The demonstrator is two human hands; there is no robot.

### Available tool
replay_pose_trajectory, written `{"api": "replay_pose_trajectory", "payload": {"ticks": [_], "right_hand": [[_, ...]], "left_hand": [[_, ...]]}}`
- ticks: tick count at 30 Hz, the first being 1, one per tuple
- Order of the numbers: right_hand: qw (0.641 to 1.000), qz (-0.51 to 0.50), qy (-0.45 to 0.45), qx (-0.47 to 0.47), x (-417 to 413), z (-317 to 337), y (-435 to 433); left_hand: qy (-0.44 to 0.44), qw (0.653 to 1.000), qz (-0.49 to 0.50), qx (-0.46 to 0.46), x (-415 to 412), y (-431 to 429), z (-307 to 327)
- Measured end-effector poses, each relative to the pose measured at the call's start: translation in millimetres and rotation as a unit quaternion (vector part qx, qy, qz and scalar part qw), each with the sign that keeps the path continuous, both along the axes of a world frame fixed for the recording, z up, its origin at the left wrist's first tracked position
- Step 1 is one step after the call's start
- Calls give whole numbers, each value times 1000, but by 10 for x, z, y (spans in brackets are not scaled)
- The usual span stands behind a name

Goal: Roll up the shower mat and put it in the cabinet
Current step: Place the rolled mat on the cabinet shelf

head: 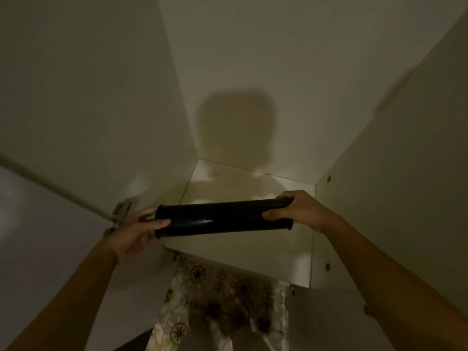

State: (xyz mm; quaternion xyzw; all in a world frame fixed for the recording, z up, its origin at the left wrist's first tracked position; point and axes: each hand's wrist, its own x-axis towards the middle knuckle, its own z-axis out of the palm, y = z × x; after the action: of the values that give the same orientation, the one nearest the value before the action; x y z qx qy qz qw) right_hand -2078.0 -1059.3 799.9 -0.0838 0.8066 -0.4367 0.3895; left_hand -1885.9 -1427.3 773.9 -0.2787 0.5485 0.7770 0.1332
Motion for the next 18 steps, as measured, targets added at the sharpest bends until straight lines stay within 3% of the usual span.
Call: {"api": "replay_pose_trajectory", "payload": {"ticks": [2,5,9,15,18], "right_hand": [[997,-38,-45,-50,-121,-31,11],[976,-124,-126,-124,-449,-314,4],[955,-166,-168,-179,-567,-627,-40],[918,-314,-159,-183,-977,-1530,-357],[905,-356,-152,-175,-1273,-2011,-563]], "left_hand": [[-6,999,53,-3,-252,30,-63],[-30,998,54,-12,-871,-113,-279],[-27,991,127,33,-1311,-167,-513],[-118,967,199,109,-2192,-322,-1405],[-122,953,243,135,-2736,-388,-1871]]}}
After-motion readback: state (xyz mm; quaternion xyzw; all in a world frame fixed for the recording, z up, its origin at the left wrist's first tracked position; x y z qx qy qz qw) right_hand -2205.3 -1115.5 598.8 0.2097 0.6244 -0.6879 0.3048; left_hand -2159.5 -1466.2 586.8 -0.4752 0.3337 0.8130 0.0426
